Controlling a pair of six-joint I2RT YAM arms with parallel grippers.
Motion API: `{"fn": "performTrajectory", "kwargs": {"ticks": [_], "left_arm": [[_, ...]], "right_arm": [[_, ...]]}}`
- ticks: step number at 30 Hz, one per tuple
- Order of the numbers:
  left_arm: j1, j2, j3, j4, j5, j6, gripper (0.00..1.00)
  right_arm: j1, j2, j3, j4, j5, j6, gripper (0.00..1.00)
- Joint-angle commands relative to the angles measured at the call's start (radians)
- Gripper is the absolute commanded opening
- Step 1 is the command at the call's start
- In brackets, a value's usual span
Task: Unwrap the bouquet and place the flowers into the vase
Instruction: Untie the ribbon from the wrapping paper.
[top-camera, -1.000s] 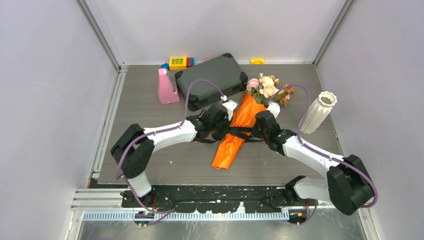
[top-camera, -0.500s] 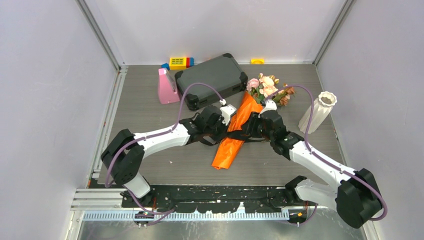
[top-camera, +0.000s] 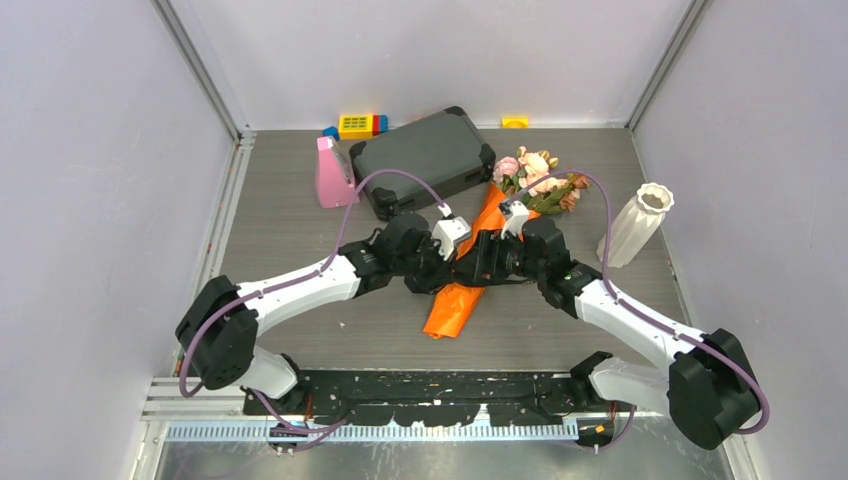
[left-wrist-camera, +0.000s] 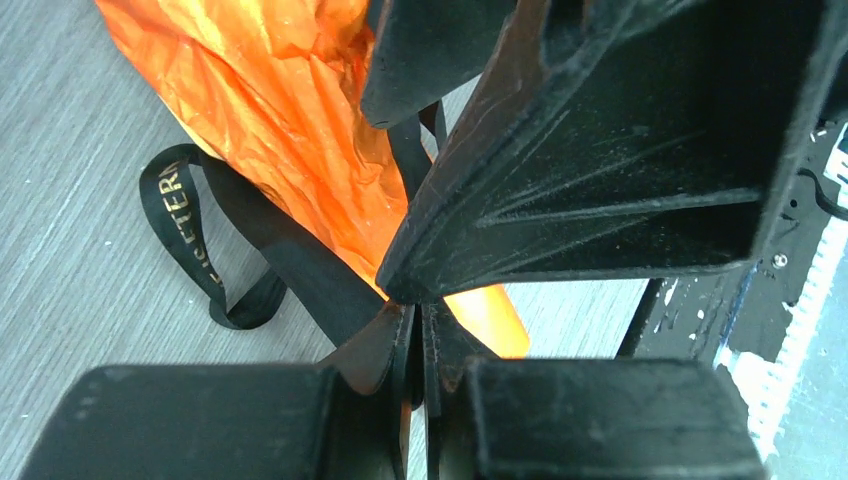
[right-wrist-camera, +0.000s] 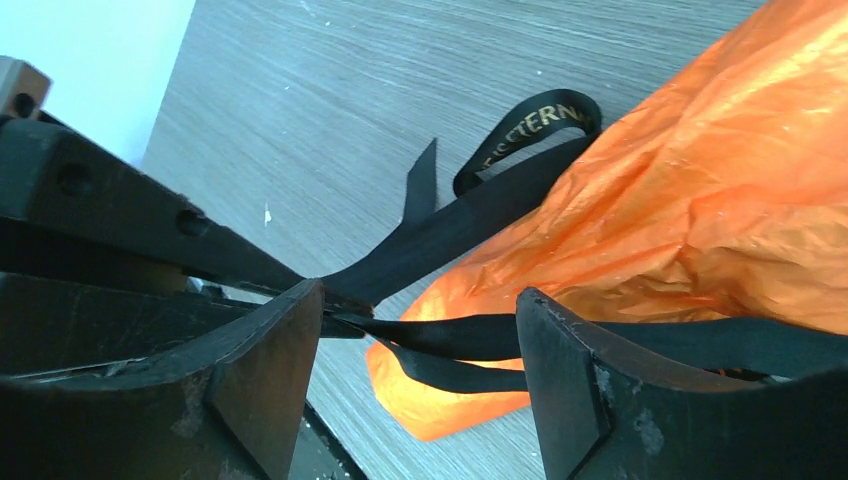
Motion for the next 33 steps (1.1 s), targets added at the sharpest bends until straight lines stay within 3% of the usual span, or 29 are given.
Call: {"fn": "performTrajectory", "kwargs": {"ticks": [1, 4, 6, 10, 18, 33], "left_arm": [[0.008, -0.023, 0.011, -0.036, 0.072, 0.047, 0.07], [0.009, -0.033, 0.008, -0.046, 0.020, 0.041, 0.06], [0.009, -0.043, 0.001, -0.043, -0.027, 0.029, 0.06], [0.009, -0.052, -0.019, -0.011, -0.063, 0.012, 0.06], [0.009, -0.060, -0.034, 0.034, -0.078, -0.005, 0.06], [0.009, -0.053, -0.052, 0.084, 0.017, -0.022, 0.06]], "right_arm": [[0.003, -0.005, -0.007, 0.080, -0.089, -0.012, 0.77], [0.003, -0.019, 0.007, 0.036, 0.010, 0.013, 0.78], [0.000, -0.032, 0.024, -0.035, 0.165, 0.069, 0.78], [-0.003, -0.042, 0.061, -0.216, 0.367, 0.262, 0.77], [-0.001, -0.074, -0.024, -0.178, 0.286, 0.595, 0.69], [0.002, 0.061, 0.005, -0.025, 0.260, 0.677, 0.66]]}}
